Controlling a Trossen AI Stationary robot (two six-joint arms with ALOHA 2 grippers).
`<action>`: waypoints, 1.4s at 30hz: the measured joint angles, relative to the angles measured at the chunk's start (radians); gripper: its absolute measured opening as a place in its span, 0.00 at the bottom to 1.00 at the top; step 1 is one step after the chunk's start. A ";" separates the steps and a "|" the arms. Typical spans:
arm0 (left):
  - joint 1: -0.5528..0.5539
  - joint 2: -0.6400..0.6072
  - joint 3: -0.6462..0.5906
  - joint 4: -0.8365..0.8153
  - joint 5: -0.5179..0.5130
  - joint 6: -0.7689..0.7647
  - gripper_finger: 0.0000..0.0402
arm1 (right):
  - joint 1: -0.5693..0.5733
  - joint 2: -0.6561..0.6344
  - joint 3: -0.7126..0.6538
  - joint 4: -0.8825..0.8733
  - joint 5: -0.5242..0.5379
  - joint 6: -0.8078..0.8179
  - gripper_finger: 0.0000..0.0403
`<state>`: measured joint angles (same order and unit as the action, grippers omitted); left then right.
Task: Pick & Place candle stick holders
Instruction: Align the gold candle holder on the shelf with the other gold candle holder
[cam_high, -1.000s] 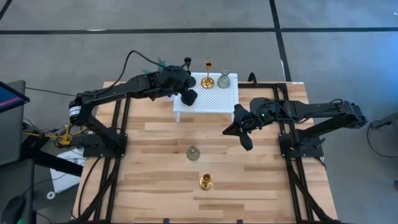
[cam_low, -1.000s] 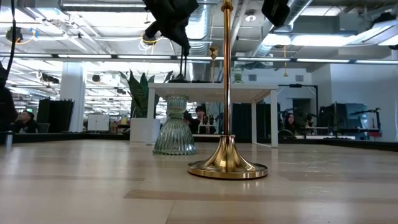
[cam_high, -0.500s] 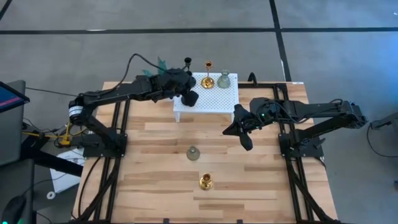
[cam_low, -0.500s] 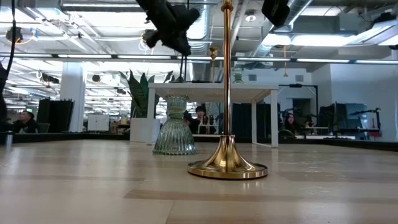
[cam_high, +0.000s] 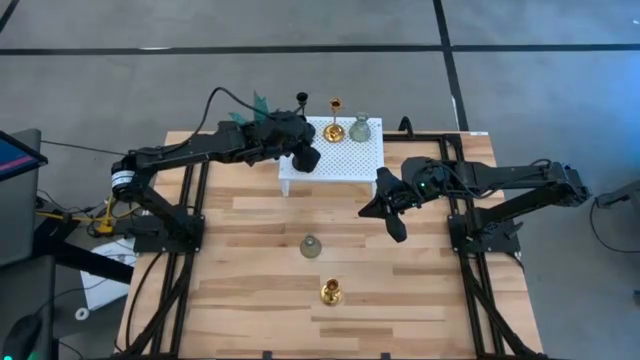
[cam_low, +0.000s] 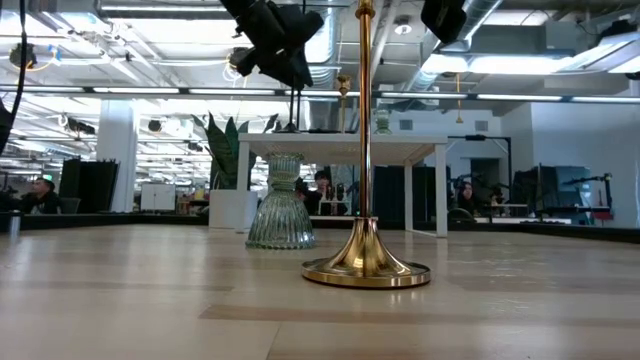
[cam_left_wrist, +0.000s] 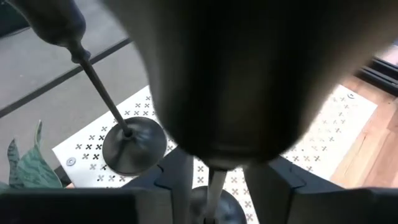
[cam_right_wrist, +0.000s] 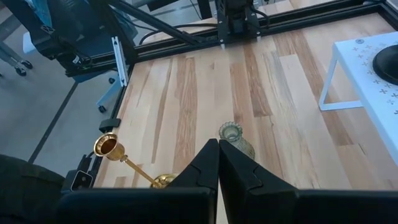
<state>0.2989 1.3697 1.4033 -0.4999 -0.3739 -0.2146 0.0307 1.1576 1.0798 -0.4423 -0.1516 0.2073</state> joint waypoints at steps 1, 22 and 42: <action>0.000 0.000 0.000 0.000 0.000 0.000 0.35 | 0.000 0.000 0.000 0.000 0.000 0.000 0.00; 0.000 -0.001 0.002 -0.008 0.048 0.031 0.73 | 0.000 0.000 0.000 0.001 0.000 0.002 0.00; 0.000 -0.010 0.002 -0.055 0.060 0.023 0.81 | 0.000 0.000 0.000 0.001 0.000 0.003 0.00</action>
<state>0.2989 1.3593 1.4052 -0.5551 -0.3134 -0.1917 0.0307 1.1576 1.0798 -0.4410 -0.1520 0.2100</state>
